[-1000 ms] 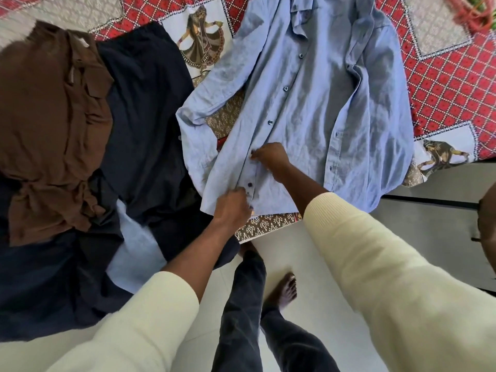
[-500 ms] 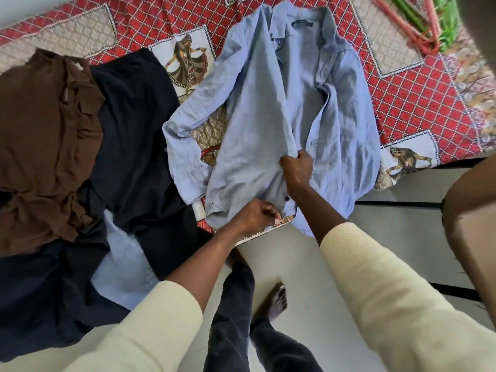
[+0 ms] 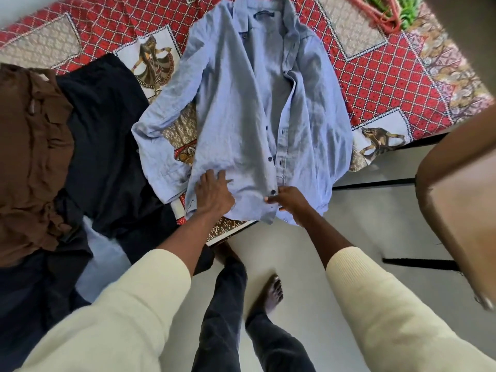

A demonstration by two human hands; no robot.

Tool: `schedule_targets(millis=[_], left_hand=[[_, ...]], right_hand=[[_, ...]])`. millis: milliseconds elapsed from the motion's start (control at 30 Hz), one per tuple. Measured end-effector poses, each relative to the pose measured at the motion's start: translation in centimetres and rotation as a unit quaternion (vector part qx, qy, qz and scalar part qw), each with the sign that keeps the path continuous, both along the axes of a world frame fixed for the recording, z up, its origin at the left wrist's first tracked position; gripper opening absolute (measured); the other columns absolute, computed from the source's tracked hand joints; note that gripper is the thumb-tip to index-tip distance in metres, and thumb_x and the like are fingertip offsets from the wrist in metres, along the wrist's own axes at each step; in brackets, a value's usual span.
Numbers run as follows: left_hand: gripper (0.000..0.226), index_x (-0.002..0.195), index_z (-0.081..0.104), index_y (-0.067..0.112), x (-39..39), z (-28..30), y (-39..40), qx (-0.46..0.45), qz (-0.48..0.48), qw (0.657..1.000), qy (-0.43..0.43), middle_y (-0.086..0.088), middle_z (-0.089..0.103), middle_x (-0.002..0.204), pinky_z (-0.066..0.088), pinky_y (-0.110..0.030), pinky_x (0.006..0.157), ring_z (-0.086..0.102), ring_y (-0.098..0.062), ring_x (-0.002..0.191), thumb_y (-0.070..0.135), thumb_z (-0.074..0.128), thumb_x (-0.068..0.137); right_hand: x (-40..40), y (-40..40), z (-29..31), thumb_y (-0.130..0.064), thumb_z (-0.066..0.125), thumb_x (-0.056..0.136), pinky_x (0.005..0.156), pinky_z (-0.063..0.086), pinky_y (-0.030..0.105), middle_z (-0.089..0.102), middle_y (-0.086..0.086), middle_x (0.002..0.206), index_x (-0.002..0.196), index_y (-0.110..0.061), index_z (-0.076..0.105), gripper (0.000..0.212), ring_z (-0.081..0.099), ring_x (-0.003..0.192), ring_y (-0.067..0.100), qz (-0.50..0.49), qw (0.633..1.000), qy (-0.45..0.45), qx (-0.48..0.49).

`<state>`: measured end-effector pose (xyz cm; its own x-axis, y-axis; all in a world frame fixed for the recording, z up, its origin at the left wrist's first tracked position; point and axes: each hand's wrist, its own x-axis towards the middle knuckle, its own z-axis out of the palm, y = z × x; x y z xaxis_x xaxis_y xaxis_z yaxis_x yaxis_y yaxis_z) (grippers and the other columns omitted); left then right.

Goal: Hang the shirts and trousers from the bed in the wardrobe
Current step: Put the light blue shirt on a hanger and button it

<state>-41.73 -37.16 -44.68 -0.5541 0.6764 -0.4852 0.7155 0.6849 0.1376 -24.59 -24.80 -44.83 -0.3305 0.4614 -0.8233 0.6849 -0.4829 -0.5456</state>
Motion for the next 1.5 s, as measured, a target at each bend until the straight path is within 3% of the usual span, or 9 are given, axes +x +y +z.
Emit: schedule_targets(millis=[200, 333, 433, 500, 600, 733, 1100, 1300, 1500], left_hand=[[0.023, 0.115, 0.053, 0.0, -1.7, -0.9, -4.8, -0.063, 0.043, 0.995, -0.068, -0.025, 0.057, 0.12, 0.046, -0.042, 0.087, 0.056, -0.04, 0.109, 0.004, 0.045, 0.094], [0.031, 0.116, 0.056, 0.001, -1.7, -0.4, -6.0, -0.091, 0.127, 0.986, -0.059, -0.022, 0.06, 0.121, 0.048, -0.042, 0.085, 0.058, -0.04, 0.111, 0.022, 0.057, 0.094], [0.036, 0.114, 0.057, 0.0, -1.0, 0.3, -5.1, -0.02, 0.155, 0.987, 0.03, -0.022, 0.06, 0.116, 0.049, -0.044, 0.082, 0.059, -0.04, 0.105, 0.028, 0.057, 0.092], [0.029, 0.111, 0.055, 0.0, -0.7, 0.6, -3.8, 0.068, 0.147, 0.985, 0.053, -0.022, 0.057, 0.114, 0.046, -0.046, 0.08, 0.057, -0.04, 0.101, 0.016, 0.057, 0.087], [0.025, 0.112, 0.054, 0.005, -0.5, 1.4, -1.3, 0.137, 0.141, 0.98, -0.037, -0.016, 0.054, 0.118, 0.044, -0.044, 0.081, 0.053, -0.035, 0.105, 0.008, 0.052, 0.087], [0.037, 0.127, 0.055, 0.009, -1.2, 2.9, 2.5, 0.138, 0.101, 0.976, -0.137, -0.012, 0.053, 0.132, 0.042, -0.042, 0.1, 0.048, -0.03, 0.124, 0.005, 0.049, 0.09], [0.054, 0.148, 0.039, 0.012, -11.4, 2.1, 18.4, 0.196, 0.019, 0.973, -0.123, -0.011, 0.04, 0.152, 0.031, -0.039, 0.114, 0.035, -0.029, 0.14, 0.011, 0.049, 0.096], [0.081, 0.154, 0.01, -0.001, -19.8, -3.1, 21.6, 0.037, 0.018, 0.999, -0.033, -0.022, 0.013, 0.161, 0.012, -0.042, 0.122, 0.01, -0.036, 0.149, 0.03, 0.055, 0.094], [0.061, 0.143, 0.038, 0.003, -22.1, -3.7, 23.5, -0.057, 0.039, 0.995, -0.067, -0.019, 0.048, 0.141, 0.044, -0.044, 0.1, 0.051, -0.038, 0.125, 0.025, 0.058, 0.09]], right_hand=[[0.1, -3.2, -1.0, -0.005, 0.075, 0.073, 0.066, 0.042, 0.037, 0.061, 0.013, 0.081, 0.083, -0.012, 0.059, 0.02, 0.058, 0.077, 0.026, -0.073, 0.996, 0.021, -0.043], [0.3, -4.2, -1.5, 0.0, 0.069, 0.079, 0.053, 0.045, 0.027, 0.064, 0.011, 0.076, 0.081, -0.015, 0.057, 0.019, 0.065, 0.068, 0.027, 0.019, 0.998, -0.055, -0.037], [1.1, -4.5, -1.3, -0.004, 0.062, 0.081, 0.064, 0.047, 0.027, 0.064, 0.009, 0.084, 0.091, -0.019, 0.057, 0.019, 0.068, 0.083, 0.029, 0.186, 0.96, -0.199, 0.068], [1.6, -4.2, -0.8, -0.007, 0.053, 0.085, 0.075, 0.043, 0.031, 0.06, 0.013, 0.104, 0.098, -0.009, 0.059, 0.015, 0.062, 0.099, 0.033, 0.145, 0.941, -0.227, 0.203], [1.1, -2.7, -0.1, -0.001, 0.046, 0.082, 0.073, 0.041, 0.033, 0.056, 0.015, 0.106, 0.092, -0.004, 0.058, 0.016, 0.057, 0.093, 0.035, 0.122, 0.93, -0.128, 0.321], [-1.4, 1.5, 2.0, 0.007, 0.041, 0.081, 0.078, 0.045, 0.033, 0.064, 0.013, 0.102, 0.097, -0.001, 0.064, 0.03, 0.057, 0.093, 0.029, 0.116, 0.942, -0.033, 0.314], [-13.8, 17.7, 1.3, 0.001, 0.046, 0.084, 0.072, 0.046, 0.035, 0.069, 0.021, 0.094, 0.09, 0.003, 0.067, 0.022, 0.063, 0.088, 0.033, 0.115, 0.949, -0.004, 0.293], [-23.4, 24.5, -1.4, -0.017, 0.06, 0.077, 0.065, 0.048, 0.029, 0.07, 0.011, 0.079, 0.086, -0.014, 0.07, 0.014, 0.064, 0.071, 0.024, -0.011, 0.97, 0.049, 0.239], [-32.8, 29.3, -1.3, -0.031, 0.071, 0.082, 0.065, 0.046, 0.033, 0.06, 0.005, 0.09, 0.119, -0.01, 0.061, 0.043, 0.056, 0.076, 0.019, -0.04, 0.973, 0.079, 0.212]])
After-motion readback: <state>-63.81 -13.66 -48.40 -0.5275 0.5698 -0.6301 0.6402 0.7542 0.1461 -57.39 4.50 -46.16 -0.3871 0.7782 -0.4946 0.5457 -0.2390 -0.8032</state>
